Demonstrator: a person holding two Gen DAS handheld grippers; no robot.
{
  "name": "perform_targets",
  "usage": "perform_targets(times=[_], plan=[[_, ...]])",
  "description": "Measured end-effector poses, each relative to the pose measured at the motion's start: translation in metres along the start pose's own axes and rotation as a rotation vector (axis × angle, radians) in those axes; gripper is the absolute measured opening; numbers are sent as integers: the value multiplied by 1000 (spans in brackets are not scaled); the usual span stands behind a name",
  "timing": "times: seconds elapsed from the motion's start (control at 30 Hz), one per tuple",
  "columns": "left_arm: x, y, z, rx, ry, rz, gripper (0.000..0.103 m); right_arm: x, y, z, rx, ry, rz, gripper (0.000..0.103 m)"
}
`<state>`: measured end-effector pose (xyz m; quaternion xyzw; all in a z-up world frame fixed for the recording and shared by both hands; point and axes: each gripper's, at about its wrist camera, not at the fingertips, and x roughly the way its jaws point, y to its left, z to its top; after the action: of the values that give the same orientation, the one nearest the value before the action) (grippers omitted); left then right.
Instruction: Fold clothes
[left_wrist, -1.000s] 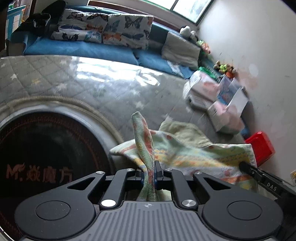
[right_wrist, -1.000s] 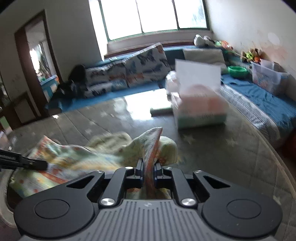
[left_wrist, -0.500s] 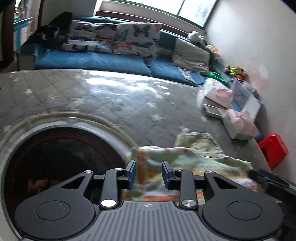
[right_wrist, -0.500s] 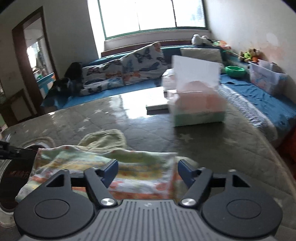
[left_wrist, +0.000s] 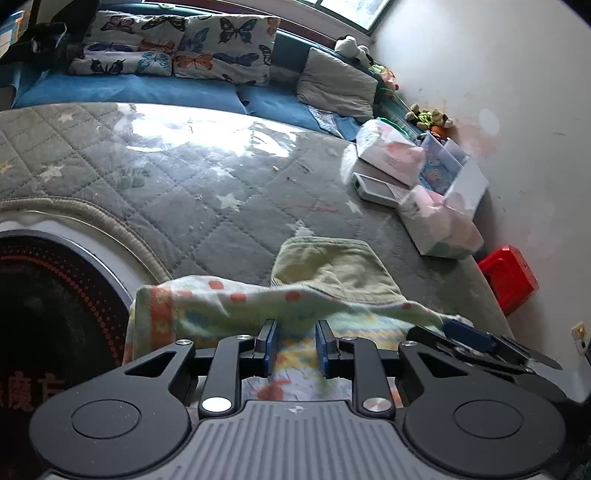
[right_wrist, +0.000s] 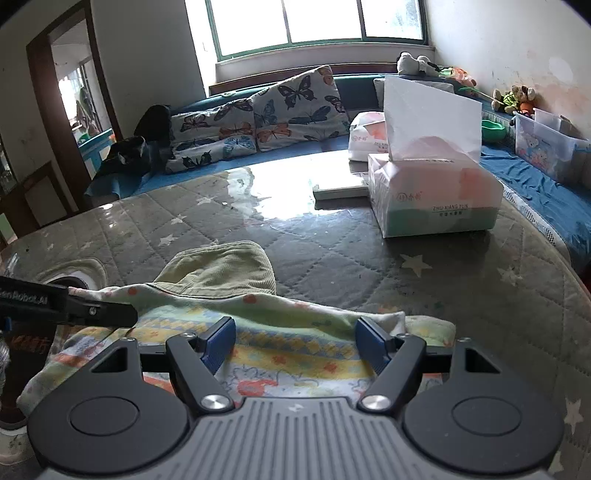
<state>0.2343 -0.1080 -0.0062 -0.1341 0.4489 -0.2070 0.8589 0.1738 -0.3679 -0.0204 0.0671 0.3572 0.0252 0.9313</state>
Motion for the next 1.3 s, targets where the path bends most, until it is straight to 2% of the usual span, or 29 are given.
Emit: perform_targets(times=[0.13, 0.2, 0.3, 0.33, 0.4, 0.67, 0.87, 1.13, 1.17, 1.27, 1.3], plan=[[-5, 3, 2, -16, -7, -5, 24, 0, 4, 1, -21, -1, -5, 80], [-13, 1, -2, 3, -12, -9, 24, -6, 8, 0, -30, -12, 4, 88], [-25, -6, -11, 42, -19, -19, 24, -16, 15, -5, -49, -11, 21, 91], [-30, -9, -16, 60, -23, -21, 24, -20, 17, -7, -56, -9, 27, 99], [-38, -14, -26, 95, -30, -24, 24, -26, 23, -14, -76, -6, 30, 102], [-62, -27, -70, 217, -44, -15, 25, -51, 41, -42, -161, -1, 24, 103], [-66, -21, -90, 222, -56, -2, 26, -60, 44, -62, -185, 8, 2, 103], [-78, -8, -98, 168, -72, 22, 28, -77, 36, -74, -152, -8, -12, 103], [-80, -6, -99, 159, -73, 25, 29, -79, 35, -75, -146, -9, -11, 103], [-89, -7, -101, 147, -79, 29, 47, -84, 36, -76, -136, -9, -13, 103], [-91, -8, -102, 152, -79, 33, 49, -86, 36, -76, -133, -10, -20, 103]])
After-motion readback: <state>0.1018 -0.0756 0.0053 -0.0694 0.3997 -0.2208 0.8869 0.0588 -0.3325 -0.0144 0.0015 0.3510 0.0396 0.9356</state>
